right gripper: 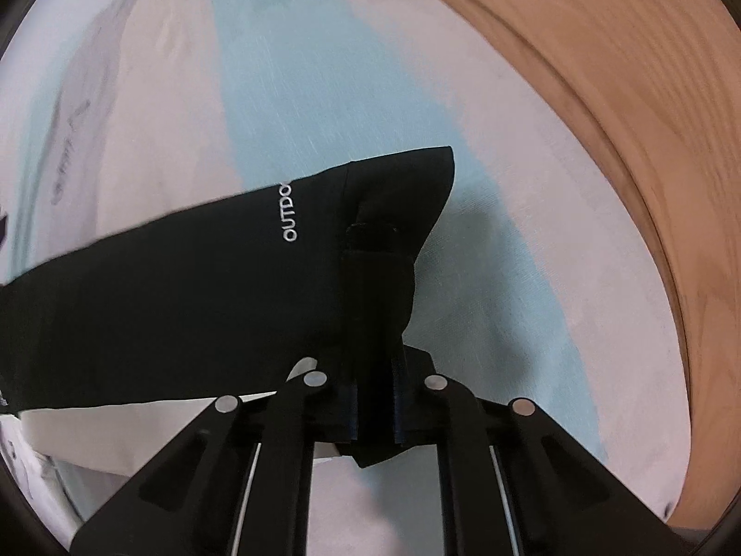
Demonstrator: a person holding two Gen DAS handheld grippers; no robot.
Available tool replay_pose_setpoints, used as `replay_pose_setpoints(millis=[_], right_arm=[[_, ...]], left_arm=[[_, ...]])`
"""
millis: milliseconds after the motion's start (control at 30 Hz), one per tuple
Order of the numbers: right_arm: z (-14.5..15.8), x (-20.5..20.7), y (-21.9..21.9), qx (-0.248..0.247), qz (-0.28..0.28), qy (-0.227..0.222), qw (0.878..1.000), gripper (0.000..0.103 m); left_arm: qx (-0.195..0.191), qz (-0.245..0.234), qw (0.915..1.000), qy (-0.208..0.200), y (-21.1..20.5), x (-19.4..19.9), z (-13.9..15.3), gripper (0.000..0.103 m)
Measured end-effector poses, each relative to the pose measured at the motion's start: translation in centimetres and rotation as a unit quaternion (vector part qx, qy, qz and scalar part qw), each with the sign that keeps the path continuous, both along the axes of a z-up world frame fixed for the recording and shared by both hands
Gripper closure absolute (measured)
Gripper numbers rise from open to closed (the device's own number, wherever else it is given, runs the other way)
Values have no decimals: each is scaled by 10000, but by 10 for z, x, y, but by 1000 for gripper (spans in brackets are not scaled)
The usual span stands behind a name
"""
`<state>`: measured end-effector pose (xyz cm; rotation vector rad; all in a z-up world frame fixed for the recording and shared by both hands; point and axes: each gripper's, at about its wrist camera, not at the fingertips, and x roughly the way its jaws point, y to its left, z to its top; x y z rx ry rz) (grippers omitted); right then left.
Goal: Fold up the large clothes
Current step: 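Lift the sleeve with the right gripper and lay it across the jacket body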
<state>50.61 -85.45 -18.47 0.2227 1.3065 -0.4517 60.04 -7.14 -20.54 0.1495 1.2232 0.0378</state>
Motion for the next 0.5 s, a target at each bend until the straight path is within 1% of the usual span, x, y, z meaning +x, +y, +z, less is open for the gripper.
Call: replay_pose_setpoints(millis=[133,200,233,267,300,400,467,500], right_arm=[[22,-15,1,1,46,-211,9998,95],[42,-23,9,38,53,-345,9994,95],[51,-22,16,32,77,-385,9992,95],[55,-14,13,54,124,-427,9990,95],[66,-18,32,77,162,-471,9987,95],[92,-4,73,214,242,-661,9973,95],[103,4,104,241,310,-825,9958,95],[103,9,122,278,341,-865,9953,95]], left_arm=[[17,18,10000,-24,-2,-5,8,6],[13,51,10000,-42,-4,-8,10,6],[-5,82,10000,-55,-3,-8,16,6],[-36,97,9999,-75,1,-8,22,6],[-50,86,9999,-98,-1,-11,29,6],[-18,6,9998,-205,3,-20,42,6],[-96,60,9996,-249,12,-23,47,6],[-197,138,9994,-259,18,-25,48,6]])
